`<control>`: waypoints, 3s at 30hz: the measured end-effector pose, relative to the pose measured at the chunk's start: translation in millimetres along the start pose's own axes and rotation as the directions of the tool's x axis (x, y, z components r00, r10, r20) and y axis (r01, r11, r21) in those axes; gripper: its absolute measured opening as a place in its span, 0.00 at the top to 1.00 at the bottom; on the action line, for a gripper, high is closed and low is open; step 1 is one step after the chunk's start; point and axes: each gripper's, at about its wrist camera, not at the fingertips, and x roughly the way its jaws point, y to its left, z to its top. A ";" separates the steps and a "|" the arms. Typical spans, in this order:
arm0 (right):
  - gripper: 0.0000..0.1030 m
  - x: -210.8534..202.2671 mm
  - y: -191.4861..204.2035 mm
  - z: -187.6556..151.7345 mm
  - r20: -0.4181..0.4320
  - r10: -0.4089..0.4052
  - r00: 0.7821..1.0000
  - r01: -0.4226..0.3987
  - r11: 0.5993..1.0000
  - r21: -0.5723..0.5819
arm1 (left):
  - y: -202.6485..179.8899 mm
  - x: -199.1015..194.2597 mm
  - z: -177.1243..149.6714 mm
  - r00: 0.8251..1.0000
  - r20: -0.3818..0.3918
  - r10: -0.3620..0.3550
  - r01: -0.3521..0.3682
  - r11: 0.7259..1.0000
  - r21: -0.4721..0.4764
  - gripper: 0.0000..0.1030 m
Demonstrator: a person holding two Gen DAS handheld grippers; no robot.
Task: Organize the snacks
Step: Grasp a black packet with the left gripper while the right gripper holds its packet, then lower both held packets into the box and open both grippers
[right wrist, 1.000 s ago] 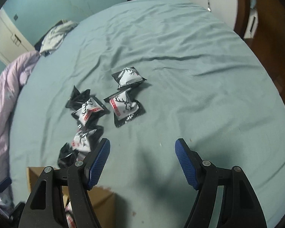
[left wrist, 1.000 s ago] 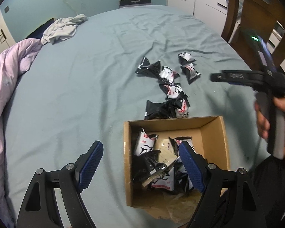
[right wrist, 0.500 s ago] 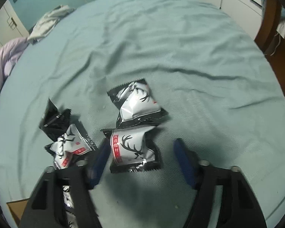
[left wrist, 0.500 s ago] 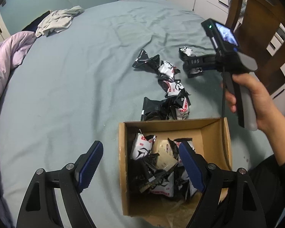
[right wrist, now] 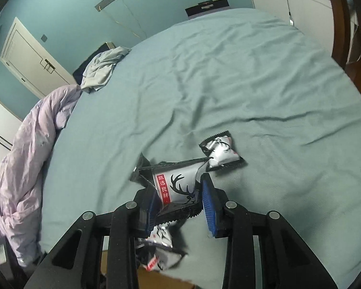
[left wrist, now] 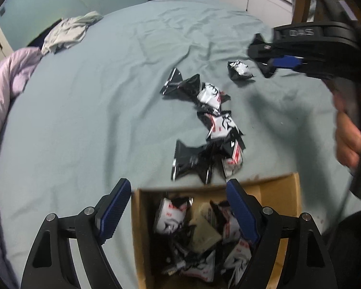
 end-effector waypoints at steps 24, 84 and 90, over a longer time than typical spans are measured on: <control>0.69 -20.1 -3.8 -10.4 0.006 -0.139 0.990 0.139 0.990 -0.032 | -50.8 72.8 49.9 0.980 -0.131 -0.147 0.158 0.984 0.078 0.84; 0.69 -83.1 65.4 -150.9 -0.127 -0.018 0.992 -0.029 0.934 -0.357 | 8.5 -77.2 -61.7 0.985 0.167 0.040 -0.046 0.998 0.032 0.22; 0.67 -72.7 76.5 -153.5 -0.167 -0.062 0.984 -0.010 0.917 -0.398 | 15.3 -75.4 -61.4 0.988 0.151 0.022 -0.022 1.000 -0.002 0.22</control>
